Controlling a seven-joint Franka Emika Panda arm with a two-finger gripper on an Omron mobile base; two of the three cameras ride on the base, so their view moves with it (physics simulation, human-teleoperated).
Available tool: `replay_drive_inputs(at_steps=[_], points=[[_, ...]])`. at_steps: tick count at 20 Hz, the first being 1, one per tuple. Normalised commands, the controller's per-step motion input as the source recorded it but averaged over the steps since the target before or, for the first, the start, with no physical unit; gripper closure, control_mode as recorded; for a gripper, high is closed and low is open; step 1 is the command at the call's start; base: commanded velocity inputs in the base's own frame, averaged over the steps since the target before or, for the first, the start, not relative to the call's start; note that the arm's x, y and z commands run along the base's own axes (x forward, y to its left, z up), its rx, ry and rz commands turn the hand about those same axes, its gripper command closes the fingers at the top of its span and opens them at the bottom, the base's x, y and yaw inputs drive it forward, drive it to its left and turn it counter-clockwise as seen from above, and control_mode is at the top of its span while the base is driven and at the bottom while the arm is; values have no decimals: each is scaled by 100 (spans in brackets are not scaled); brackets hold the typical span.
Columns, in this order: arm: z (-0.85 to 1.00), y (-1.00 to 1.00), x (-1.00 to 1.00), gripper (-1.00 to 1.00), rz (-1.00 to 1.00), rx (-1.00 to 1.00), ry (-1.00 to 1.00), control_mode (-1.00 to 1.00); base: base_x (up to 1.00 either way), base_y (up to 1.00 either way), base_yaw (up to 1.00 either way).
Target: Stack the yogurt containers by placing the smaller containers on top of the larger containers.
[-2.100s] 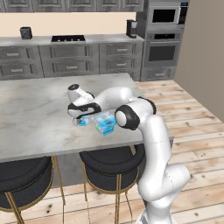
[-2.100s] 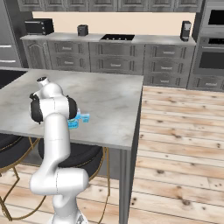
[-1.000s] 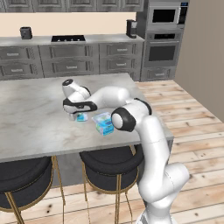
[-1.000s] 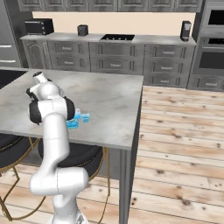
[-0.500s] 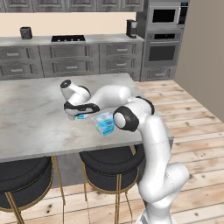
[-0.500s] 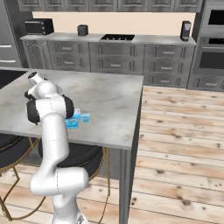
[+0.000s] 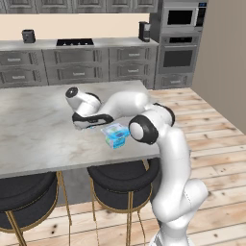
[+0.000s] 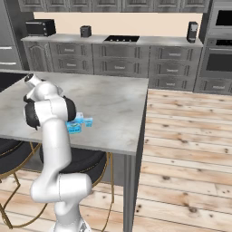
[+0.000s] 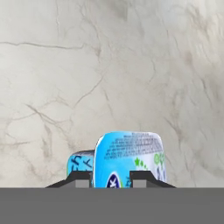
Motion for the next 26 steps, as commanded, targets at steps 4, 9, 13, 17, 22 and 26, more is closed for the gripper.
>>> replay_drive_inputs(at_steps=[4, 9, 13, 17, 22, 26], points=[[28, -1, -22, 100, -4, 0, -4, -100, 0, 0, 0], [28, -4, -27, 100, -7, 0, -3, -100, 0, 0, 0], [23, -12, -33, 100, -7, -1, -2, -100, 0, 0, 0], [24, -13, -30, 100, -9, -4, -4, -100, 0, 0, 0], [20, -21, -33, 100, -12, -3, -2, -100, 0, 0, 0], [17, -24, -35, 100, -13, -1, -1, -100, 0, 0, 0]])
